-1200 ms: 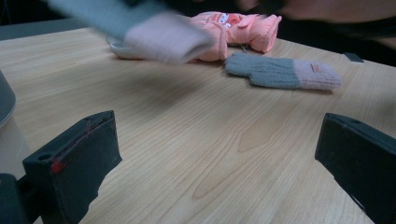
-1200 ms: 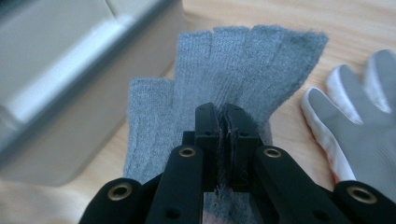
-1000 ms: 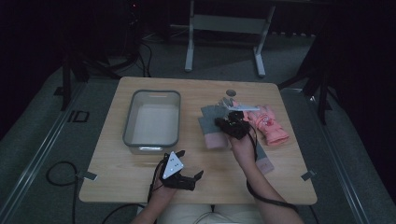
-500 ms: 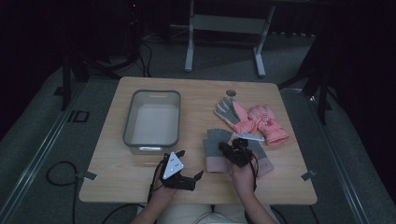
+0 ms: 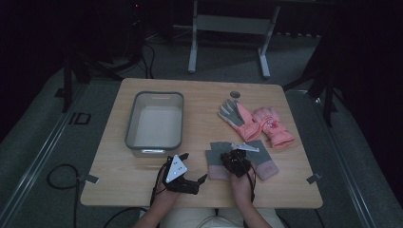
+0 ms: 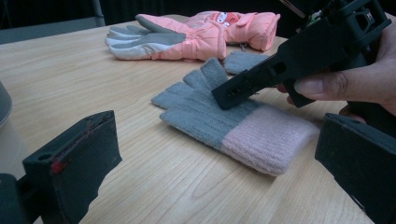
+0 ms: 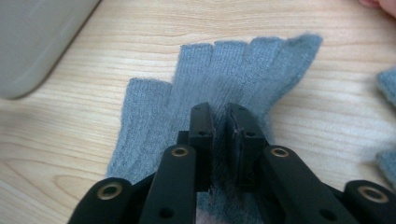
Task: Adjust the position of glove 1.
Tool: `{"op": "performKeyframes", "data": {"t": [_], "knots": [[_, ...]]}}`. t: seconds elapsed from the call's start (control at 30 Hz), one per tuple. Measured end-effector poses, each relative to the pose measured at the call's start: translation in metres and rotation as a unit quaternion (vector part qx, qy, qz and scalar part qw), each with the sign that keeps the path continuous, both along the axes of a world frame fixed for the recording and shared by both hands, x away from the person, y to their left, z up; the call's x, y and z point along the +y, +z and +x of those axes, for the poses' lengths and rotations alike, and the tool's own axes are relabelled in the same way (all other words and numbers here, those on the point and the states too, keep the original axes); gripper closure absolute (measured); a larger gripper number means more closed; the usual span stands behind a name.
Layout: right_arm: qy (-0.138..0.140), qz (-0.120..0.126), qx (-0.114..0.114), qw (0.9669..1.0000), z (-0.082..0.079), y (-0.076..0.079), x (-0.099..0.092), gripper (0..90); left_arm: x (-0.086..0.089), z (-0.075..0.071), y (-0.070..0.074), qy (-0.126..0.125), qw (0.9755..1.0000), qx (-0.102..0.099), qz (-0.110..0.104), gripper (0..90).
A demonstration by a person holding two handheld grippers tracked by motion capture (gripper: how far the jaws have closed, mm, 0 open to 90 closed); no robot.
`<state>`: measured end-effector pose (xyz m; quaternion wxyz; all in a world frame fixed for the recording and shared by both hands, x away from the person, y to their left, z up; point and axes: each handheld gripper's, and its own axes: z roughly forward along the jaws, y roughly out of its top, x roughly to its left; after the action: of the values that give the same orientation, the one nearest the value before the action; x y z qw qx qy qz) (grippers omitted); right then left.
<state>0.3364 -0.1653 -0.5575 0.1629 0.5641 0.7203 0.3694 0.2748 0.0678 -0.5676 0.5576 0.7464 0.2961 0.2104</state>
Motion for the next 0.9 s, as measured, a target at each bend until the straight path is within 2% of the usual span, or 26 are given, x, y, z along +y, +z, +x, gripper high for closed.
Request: {"op": "performKeyframes", "data": {"t": [0.13, 0.23, 0.3, 0.43, 0.47, 0.57, 0.63, 0.7, 0.73, 0.8, 0.83, 0.87, 0.9], "knots": [[-0.001, -0.001, -0.001, 1.0, 0.001, 0.002, 0.0, 74.9, 0.0, 0.0, 0.0, 0.0, 1.0, 0.001, 0.001, 0.0], [0.008, 0.008, -0.016, 0.9998, 0.0, 0.01, -0.005, 73.8, 0.0, 0.0, 0.0, 0.0, 1.0, 0.001, 0.002, 0.0], [0.019, -0.012, -0.035, 0.9991, 0.001, 0.017, -0.008, 72.5, 0.0, 0.0, 0.0, 0.001, 1.0, 0.001, 0.002, 0.0], [0.052, -0.03, -0.065, 0.996, 0.006, 0.034, -0.022, 70.6, -0.001, 0.0, 0.0, 0.001, 1.0, 0.0, 0.003, 0.0], [0.061, -0.028, -0.071, 0.9952, 0.008, 0.039, -0.027, 70.3, -0.001, 0.0, 0.0, 0.001, 1.0, 0.0, 0.004, 0.0], [0.088, -0.035, -0.085, 0.9919, 0.015, 0.052, -0.042, 69.5, -0.001, 0.0, 0.0, 0.002, 1.0, -0.001, 0.004, 0.0], [0.1, -0.049, -0.095, 0.9893, 0.02, 0.06, -0.051, 68.3, -0.001, 0.0, 0.0, 0.002, 1.0, -0.001, 0.004, 0.0], [0.109, -0.049, -0.101, 0.9876, 0.025, 0.067, -0.06, 67.3, -0.001, 0.0, 0.0, 0.002, 1.0, -0.001, 0.004, 0.0], [0.114, -0.057, -0.105, 0.9863, 0.027, 0.071, -0.064, 67.2, -0.001, 0.0, 0.0, 0.002, 1.0, -0.001, 0.005, 0.0], [0.136, -0.056, -0.11, 0.9829, 0.03, 0.077, -0.072, 66.3, -0.001, 0.0, 0.0, 0.002, 1.0, -0.001, 0.005, 0.0], [0.136, -0.056, -0.11, 0.9829, 0.03, 0.077, -0.072, 66.3, -0.001, 0.0, 0.0, 0.002, 1.0, -0.001, 0.005, 0.0], [0.149, -0.056, -0.109, 0.9811, 0.031, 0.078, -0.076, 66.3, -0.001, 0.0, 0.0, 0.002, 1.0, -0.001, 0.005, 0.0], [0.178, -0.068, -0.104, 0.9761, 0.033, 0.079, -0.086, 65.4, -0.001, 0.0, 0.0, 0.001, 1.0, -0.001, 0.004, 0.0]]}}
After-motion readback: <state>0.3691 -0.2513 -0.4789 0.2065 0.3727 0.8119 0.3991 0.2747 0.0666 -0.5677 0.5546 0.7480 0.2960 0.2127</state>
